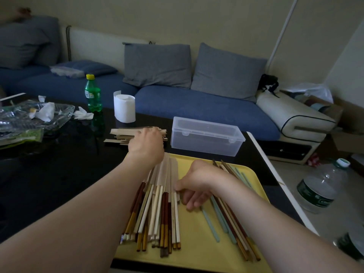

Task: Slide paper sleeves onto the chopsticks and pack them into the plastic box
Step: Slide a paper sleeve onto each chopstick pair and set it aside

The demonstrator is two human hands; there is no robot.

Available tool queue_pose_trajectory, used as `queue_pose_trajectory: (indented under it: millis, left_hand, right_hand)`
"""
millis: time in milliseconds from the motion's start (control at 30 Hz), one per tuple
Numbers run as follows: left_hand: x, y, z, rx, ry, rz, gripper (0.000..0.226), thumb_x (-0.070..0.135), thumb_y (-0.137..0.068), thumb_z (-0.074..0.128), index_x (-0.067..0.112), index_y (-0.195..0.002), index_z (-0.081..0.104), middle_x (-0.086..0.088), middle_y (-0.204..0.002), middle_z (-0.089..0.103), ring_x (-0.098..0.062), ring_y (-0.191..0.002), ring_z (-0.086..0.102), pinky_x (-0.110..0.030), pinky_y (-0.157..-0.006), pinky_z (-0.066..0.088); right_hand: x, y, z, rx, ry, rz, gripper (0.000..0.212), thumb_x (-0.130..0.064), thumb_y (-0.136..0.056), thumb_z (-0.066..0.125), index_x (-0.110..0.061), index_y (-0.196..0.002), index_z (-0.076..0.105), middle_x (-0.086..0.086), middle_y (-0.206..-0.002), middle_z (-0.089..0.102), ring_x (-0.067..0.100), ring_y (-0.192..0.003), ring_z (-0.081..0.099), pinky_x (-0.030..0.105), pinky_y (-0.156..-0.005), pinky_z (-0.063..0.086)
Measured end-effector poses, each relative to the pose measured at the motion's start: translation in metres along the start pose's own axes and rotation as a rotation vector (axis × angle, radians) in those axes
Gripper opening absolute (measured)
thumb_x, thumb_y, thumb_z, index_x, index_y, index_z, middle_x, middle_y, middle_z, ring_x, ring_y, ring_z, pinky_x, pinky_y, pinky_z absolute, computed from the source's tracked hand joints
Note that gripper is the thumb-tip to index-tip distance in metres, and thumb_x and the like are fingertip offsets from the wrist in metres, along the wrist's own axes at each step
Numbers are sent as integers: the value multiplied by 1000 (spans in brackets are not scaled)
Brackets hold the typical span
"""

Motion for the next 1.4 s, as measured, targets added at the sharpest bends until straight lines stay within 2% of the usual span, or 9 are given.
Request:
queue_pose_trajectory:
  millis: [133,300,533,633,767,933,1100,1233,1400]
  left_hand:
    - [-13,-11,12,-77,-139,-38,66,21,-97,69,13,-154,37,-18,-155,40,-42,-144,38,-59,-112,41]
    - [-22,-28,24,-99,-168,9,62,19,-96,70,15,-151,42,-14,-152,44,-39,-141,43,-60,-113,41]
    - [-17,-52,36,0,-125,25,69,18,-94,72,15,-153,37,-13,-156,41,-34,-149,35,-60,-114,37]
    - [-20,-60,37,-33,-98,-3,73,16,-92,73,15,-154,34,-14,-155,38,-36,-147,36,-62,-112,38]
    - [-30,-65,30,-40,-109,-17,52,12,-92,73,13,-139,50,-13,-136,56,-34,-131,51,-54,-108,44]
    - [-32,-63,26,2,-113,55,34,13,-92,76,13,-122,61,-5,-103,58,-22,-97,57,-39,-89,54]
    - [-23,-49,20,127,-215,98,30,15,-94,74,19,-122,66,-6,-113,68,-29,-117,61,-47,-104,44]
    - [-13,-41,11,212,-239,180,31,12,-93,72,18,-122,63,-6,-113,70,-29,-115,60,-45,-104,41]
    - [3,-25,1,201,0,270,27,9,-97,62,14,-120,48,-7,-103,65,-28,-88,59,-38,-70,40]
  right_hand:
    - [-4,-6,-6,86,85,-60,28,-27,-98,79,0,-105,74,12,-79,82,24,-69,82,33,-64,67]
    - [-9,-27,-12,409,324,-201,34,-46,-99,67,-13,-91,70,6,-81,75,23,-68,76,39,-69,68]
    - [-26,-32,-3,624,457,-367,24,-38,-109,53,-22,-91,59,-2,-83,56,14,-70,57,29,-56,43]
    - [-29,-34,-2,639,456,-401,23,-36,-108,53,-23,-89,58,-3,-81,56,14,-71,59,29,-57,45]
    - [-28,-39,-3,663,457,-419,27,-35,-107,53,-24,-84,59,-4,-76,58,12,-66,60,28,-56,47]
    - [-26,-41,-5,675,461,-415,27,-36,-106,54,-22,-86,63,-3,-77,60,13,-67,62,32,-60,56]
    - [-24,-39,-6,662,450,-382,27,-35,-105,55,-21,-84,62,-1,-77,61,15,-67,62,30,-58,52]
    - [-17,-40,-15,622,397,-298,24,-36,-106,58,-21,-89,65,1,-87,63,18,-74,66,36,-66,60]
    - [0,-29,-36,481,370,-149,9,-19,-95,68,-13,-89,71,9,-83,73,24,-67,76,39,-70,68]
Point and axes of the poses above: each hand's wrist, its own y-axis away from the middle knuckle, its own z-axis out of the palm, x = y × z, the point moved 3 cm from there along -y, towards the middle knuckle
